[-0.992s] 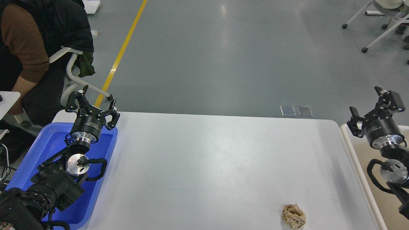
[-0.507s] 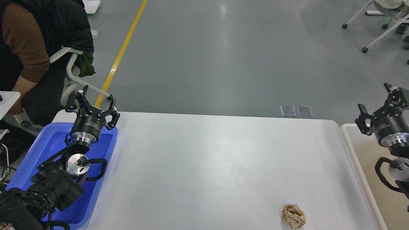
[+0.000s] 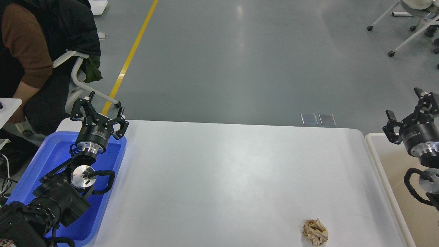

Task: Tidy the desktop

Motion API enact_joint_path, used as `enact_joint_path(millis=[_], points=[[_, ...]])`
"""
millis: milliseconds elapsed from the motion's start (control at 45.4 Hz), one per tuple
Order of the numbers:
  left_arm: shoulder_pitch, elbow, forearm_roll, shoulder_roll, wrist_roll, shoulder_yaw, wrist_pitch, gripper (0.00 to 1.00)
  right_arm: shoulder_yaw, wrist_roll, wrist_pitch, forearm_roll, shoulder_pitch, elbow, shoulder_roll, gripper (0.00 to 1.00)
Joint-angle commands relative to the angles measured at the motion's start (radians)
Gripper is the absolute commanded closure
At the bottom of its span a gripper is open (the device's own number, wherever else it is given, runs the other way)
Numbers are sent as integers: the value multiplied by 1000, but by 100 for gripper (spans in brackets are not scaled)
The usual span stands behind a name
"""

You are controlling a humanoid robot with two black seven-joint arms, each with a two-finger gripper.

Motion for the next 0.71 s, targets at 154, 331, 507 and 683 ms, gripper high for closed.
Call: enact_joint_path(millis=[154, 331, 507, 683], points=[[0, 0, 0, 0, 0, -1, 0, 0, 0, -1, 0, 0, -5, 6, -9, 0], [0, 0, 0, 0, 0, 1, 0, 0, -3, -1, 2, 0, -2, 10, -9, 0], [0, 0, 0, 0, 0, -1, 0, 0, -22, -1, 2, 0, 25, 9, -9, 0], [0, 0, 0, 0, 0, 1, 0, 0, -146, -1, 5, -17, 58, 33, -32, 0]])
